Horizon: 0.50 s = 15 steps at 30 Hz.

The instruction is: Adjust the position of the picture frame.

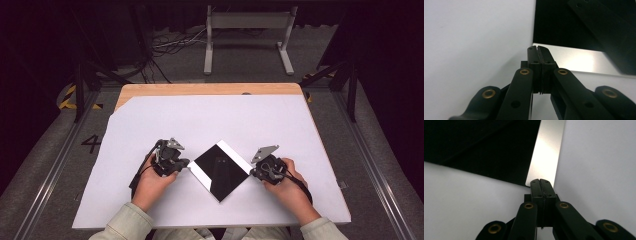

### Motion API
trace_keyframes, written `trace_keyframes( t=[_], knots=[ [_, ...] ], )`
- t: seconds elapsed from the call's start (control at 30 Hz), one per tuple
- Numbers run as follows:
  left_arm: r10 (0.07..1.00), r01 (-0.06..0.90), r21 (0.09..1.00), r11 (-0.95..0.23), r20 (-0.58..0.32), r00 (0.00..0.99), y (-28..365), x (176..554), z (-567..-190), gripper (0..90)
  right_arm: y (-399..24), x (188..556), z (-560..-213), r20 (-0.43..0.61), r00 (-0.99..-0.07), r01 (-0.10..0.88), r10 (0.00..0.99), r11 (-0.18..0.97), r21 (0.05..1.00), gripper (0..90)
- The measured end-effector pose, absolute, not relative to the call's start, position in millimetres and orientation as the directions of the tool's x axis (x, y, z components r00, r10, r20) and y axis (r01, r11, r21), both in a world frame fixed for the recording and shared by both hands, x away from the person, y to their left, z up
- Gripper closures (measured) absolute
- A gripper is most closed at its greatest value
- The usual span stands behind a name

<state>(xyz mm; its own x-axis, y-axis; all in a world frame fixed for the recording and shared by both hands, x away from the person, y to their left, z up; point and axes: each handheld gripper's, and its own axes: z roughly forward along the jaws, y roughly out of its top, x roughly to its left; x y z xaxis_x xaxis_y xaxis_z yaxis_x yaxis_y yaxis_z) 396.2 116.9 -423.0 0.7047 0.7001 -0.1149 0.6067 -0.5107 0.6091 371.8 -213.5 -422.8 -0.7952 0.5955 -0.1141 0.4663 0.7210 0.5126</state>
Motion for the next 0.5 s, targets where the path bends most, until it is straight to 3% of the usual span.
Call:
trace_keyframes(
  t=[0.23, 0.33, 0.43, 0.5],
  knots=[
    [0.705, 0.633, 0.578, -0.515, -0.134, 0.697, 116, 408, -434, 90.0, -217, 377, -420, -0.089, -0.774, 0.484, 0.627, 0.677, 0.554, 90.0],
    [0.705, 0.623, 0.568, -0.537, -0.103, 0.702, 113, 406, -434, 90.0, -224, 372, -411, -0.087, -0.763, 0.482, 0.64, 0.654, 0.582, 90.0],
    [0.674, 0.653, 0.544, -0.527, -0.201, 0.711, 114, 407, -435, 90.0, -232, 367, -402, -0.082, -0.752, 0.484, 0.654, 0.632, 0.605, 90.0],
    [0.666, 0.638, 0.539, -0.55, -0.179, 0.724, 110, 403, -434, 90.0, -237, 364, -399, -0.077, -0.746, 0.486, 0.661, 0.62, 0.616, 90.0]
  ],
)
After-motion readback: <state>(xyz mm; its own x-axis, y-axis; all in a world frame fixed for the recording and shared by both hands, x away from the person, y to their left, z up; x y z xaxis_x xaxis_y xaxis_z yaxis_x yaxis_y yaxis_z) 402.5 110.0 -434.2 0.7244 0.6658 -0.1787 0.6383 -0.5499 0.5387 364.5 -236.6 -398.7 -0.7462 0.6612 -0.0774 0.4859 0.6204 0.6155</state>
